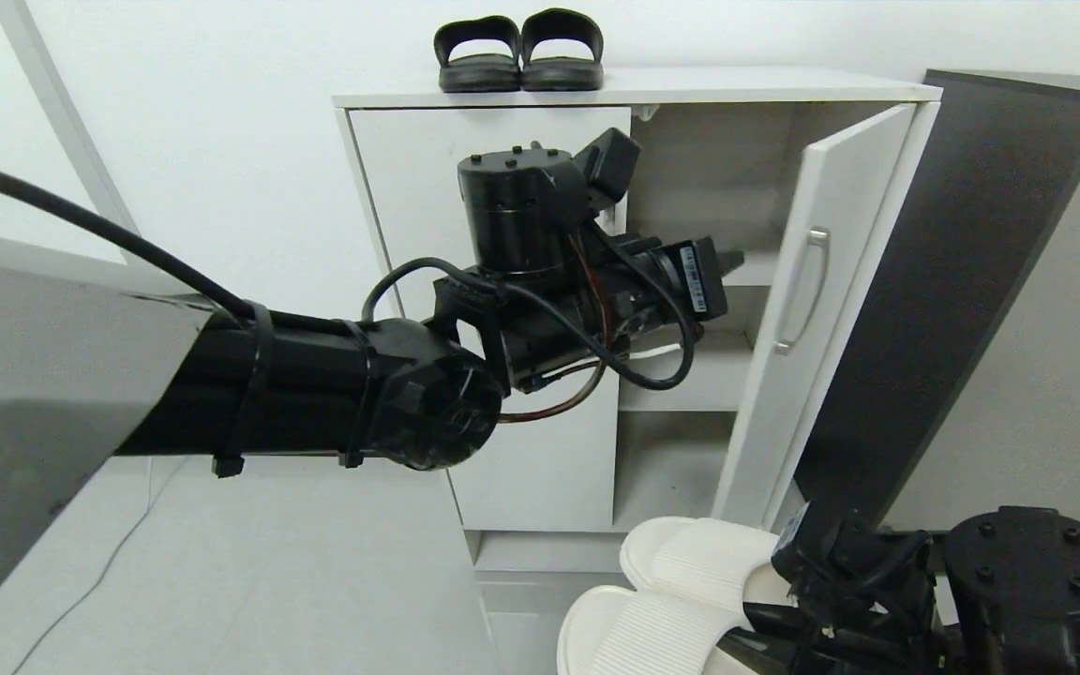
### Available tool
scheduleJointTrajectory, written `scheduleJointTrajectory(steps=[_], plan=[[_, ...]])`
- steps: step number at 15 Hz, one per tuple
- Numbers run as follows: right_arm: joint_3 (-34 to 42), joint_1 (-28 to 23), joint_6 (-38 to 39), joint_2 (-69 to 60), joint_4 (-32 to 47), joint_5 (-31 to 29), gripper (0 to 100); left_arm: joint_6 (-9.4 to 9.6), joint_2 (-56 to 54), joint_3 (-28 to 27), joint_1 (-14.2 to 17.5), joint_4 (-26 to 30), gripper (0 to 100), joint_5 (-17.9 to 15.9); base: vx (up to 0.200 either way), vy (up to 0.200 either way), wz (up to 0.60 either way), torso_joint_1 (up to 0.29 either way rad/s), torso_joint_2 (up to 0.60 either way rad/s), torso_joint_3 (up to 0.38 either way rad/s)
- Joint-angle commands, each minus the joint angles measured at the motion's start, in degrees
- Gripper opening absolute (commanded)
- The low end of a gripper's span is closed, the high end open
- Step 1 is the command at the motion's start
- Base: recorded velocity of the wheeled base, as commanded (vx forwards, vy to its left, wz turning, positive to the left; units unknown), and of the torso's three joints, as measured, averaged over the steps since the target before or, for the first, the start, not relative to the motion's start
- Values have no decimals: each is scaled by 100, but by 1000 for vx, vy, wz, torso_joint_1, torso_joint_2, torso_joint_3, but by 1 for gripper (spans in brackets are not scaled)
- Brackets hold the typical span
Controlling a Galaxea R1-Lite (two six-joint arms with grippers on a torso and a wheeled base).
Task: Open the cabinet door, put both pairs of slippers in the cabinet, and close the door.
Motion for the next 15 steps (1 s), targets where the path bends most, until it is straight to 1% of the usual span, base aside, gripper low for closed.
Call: scheduleJointTrajectory(steps=[1, 4, 7, 8, 9, 10, 11, 12, 13, 14, 15], plan=[[6, 21, 3, 4, -5, 0, 0, -2, -39, 79, -144, -22, 0, 31, 0, 0, 0, 0, 0, 0], [-20, 12, 21, 22, -14, -17, 0, -2, -127, 114, -12, -22, 0, 84, 0, 0, 0, 0, 0, 0], [-134, -120, 56, 92, -14, -35, 0, -2, -557, 298, 181, 30, 0, 339, 0, 0, 0, 0, 0, 0], [-231, -278, 73, 180, -23, -61, 0, 86, -1058, 720, 366, 145, 0, 383, 0, 0, 0, 0, 0, 0], [-284, -383, 100, 215, -23, -79, 0, 262, -1506, 1098, 524, 364, 0, 409, 0, 0, 0, 0, 0, 0], [-336, -427, 161, 232, -14, -114, 0, 394, -1858, 1336, 656, 628, 0, 453, 0, 0, 0, 0, 0, 0], [-477, -471, 381, 312, -14, -404, 0, 666, -2640, 1854, 840, 1340, 0, 989, 0, 0, 0, 0, 0, 0], [-591, -533, 486, 443, -23, -799, 0, 869, -3203, 2329, 928, 1744, 0, 1561, 0, 0, 0, 0, 0, 0], [-697, -594, 522, 558, -23, -1045, 0, 1027, -3625, 2759, 955, 1832, 0, 2009, 0, 0, 0, 0, 0, 0], [-864, -691, 565, 725, -23, -1274, 0, 1255, -4477, 3656, 998, 1823, 0, 2730, 0, 0, 0, 0, 0, 0], [-934, -761, 662, 856, -49, -1309, 0, 1536, -5110, 4359, 1086, 1832, 0, 3187, 0, 0, 0, 0, 0, 0]])
